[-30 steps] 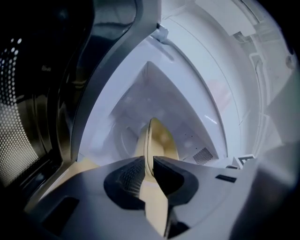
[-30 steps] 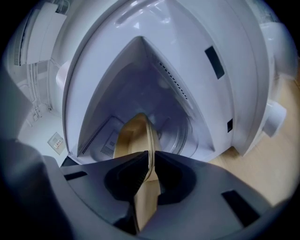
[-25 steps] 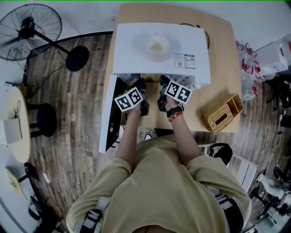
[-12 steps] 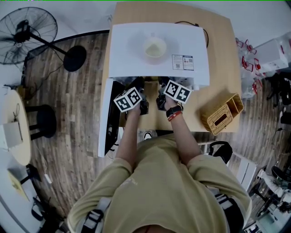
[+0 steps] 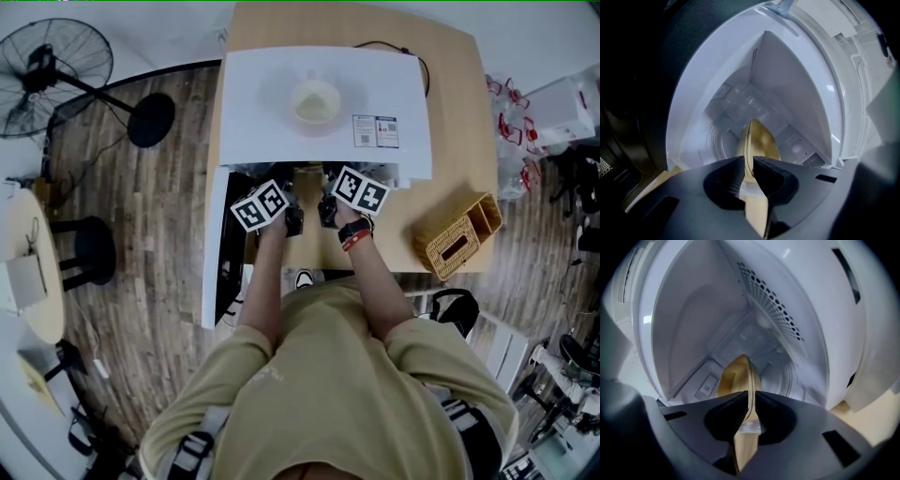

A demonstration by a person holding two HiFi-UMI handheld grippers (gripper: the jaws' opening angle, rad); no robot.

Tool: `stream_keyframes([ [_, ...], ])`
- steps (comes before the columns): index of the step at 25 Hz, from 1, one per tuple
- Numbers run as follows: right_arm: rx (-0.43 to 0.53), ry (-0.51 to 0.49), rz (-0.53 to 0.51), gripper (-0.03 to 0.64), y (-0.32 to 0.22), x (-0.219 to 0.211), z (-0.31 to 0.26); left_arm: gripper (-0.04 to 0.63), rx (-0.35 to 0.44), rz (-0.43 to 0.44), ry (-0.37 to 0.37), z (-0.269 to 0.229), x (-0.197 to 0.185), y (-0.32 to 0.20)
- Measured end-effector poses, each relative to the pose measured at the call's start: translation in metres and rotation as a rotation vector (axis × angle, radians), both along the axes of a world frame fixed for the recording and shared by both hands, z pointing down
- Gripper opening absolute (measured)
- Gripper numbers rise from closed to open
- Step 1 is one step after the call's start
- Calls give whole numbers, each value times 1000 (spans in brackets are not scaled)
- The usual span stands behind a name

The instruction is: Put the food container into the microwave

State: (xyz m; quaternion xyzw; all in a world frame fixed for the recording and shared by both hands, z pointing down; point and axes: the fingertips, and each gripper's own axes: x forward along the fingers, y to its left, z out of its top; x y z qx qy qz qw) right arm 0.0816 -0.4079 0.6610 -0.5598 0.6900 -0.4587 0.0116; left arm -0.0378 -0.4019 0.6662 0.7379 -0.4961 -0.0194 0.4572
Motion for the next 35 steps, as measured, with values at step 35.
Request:
stream_keyframes([
  [35,95,164,-71,158,47,-4,-17,78,128,75,-164,-31,-2,37],
])
